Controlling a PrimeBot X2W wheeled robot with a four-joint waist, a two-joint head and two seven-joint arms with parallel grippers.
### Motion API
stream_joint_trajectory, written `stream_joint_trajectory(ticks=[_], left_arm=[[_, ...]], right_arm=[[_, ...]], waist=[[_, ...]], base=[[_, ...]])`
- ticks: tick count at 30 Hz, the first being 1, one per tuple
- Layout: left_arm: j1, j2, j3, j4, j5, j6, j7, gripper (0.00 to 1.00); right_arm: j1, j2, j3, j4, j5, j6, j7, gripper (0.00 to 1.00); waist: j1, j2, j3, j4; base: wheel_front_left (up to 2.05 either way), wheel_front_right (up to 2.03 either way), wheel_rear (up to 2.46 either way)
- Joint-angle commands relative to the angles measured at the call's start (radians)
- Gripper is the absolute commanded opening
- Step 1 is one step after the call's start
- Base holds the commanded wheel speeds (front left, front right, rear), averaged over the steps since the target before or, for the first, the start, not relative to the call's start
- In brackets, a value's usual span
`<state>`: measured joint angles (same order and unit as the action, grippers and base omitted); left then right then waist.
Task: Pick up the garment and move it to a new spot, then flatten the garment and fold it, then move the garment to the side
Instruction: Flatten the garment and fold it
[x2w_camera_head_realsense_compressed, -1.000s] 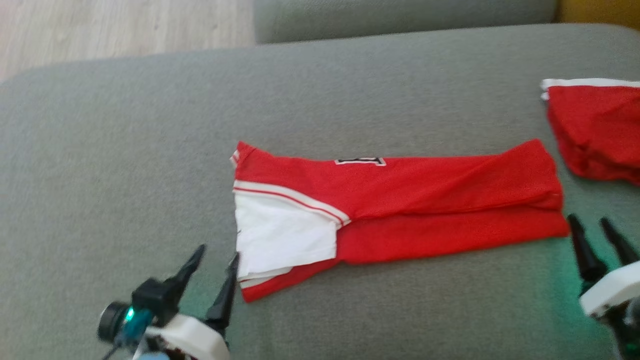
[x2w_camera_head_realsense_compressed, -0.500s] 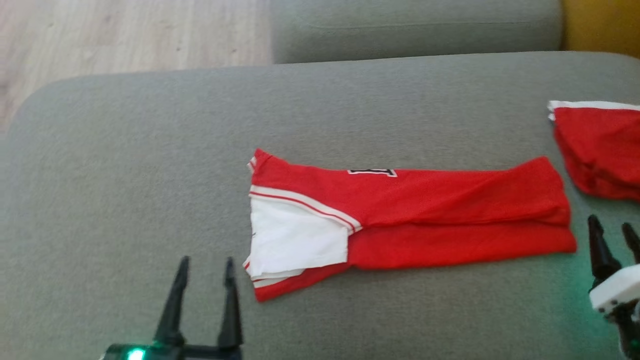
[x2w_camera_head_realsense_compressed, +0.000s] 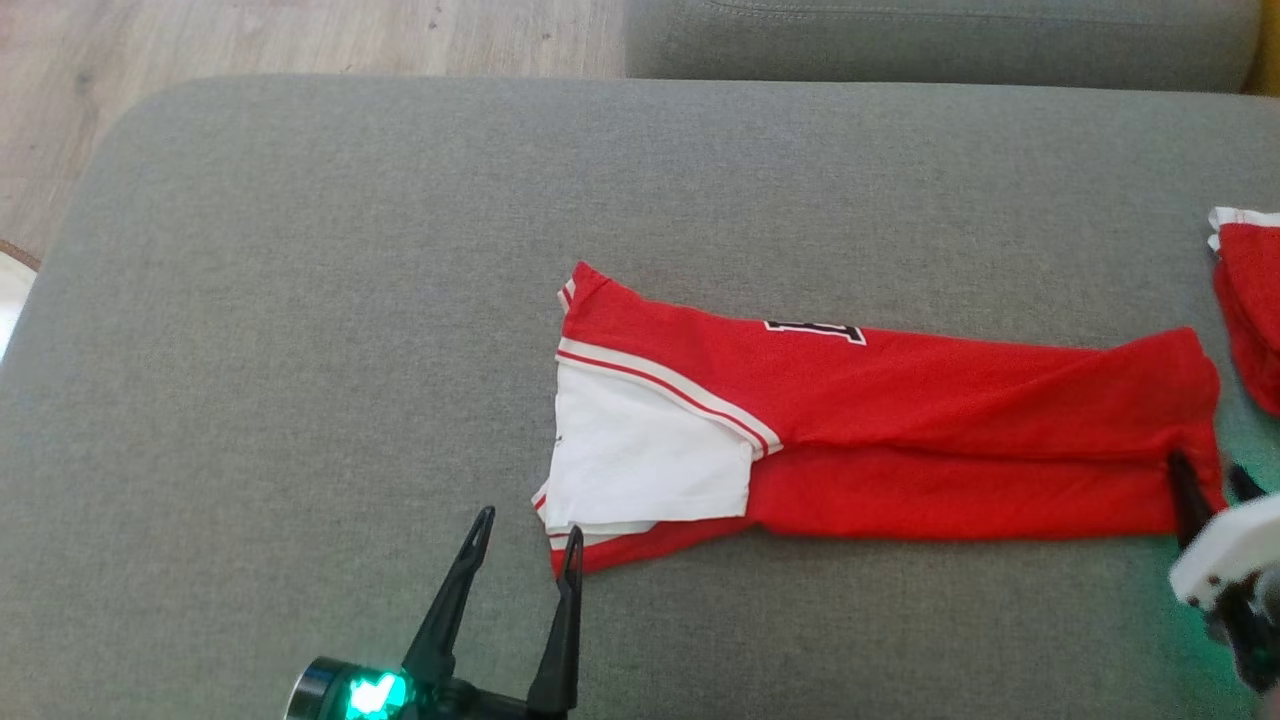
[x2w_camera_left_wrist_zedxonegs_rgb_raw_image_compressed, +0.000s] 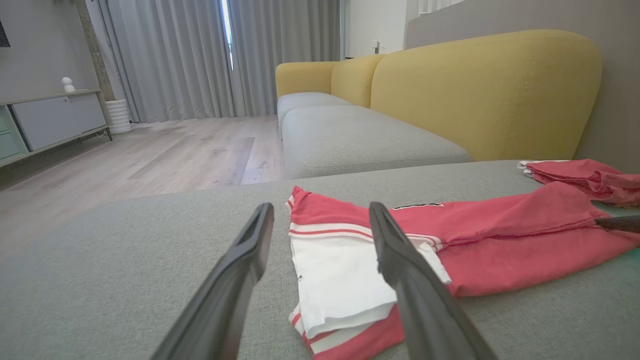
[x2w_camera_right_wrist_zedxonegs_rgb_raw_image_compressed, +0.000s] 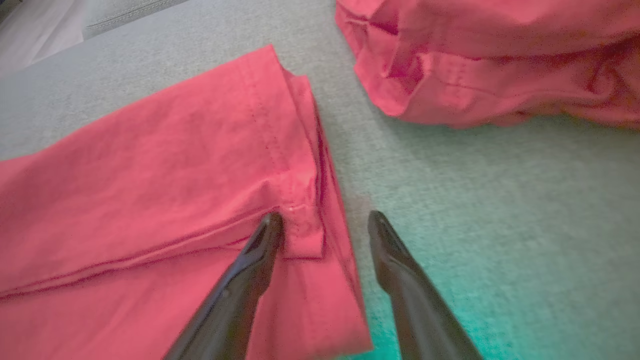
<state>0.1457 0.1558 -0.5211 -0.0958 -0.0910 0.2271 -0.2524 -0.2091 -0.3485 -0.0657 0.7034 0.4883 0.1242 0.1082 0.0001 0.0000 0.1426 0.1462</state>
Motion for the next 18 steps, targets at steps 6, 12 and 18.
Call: stream_joint_trajectory(ticks=[6, 12, 18], left_arm=[[-0.042, -0.029, 0.063, -0.004, -0.007, -0.031, -0.009, 1.00], [-0.032, -0.054, 0.106, 0.004, -0.025, -0.064, -0.009, 1.00], [-0.024, -0.070, 0.132, 0.008, -0.022, -0.097, -0.009, 1.00]], right_arm=[[-0.047, -0.024, 0.071, -0.030, 0.063, 0.007, 0.055, 0.00], [-0.021, -0.076, 0.076, -0.061, 0.101, 0.007, 0.001, 0.00], [0.018, -0.116, 0.048, -0.218, 0.249, 0.007, -0.004, 0.00]], waist=[[-0.0001, 0.0000, 0.004, -0.025], [-0.0001, 0.0000, -0.011, -0.062], [-0.0001, 0.0000, -0.018, -0.086]], base=[[0.00, 0.00, 0.00], [0.00, 0.00, 0.00], [0.00, 0.00, 0.00]])
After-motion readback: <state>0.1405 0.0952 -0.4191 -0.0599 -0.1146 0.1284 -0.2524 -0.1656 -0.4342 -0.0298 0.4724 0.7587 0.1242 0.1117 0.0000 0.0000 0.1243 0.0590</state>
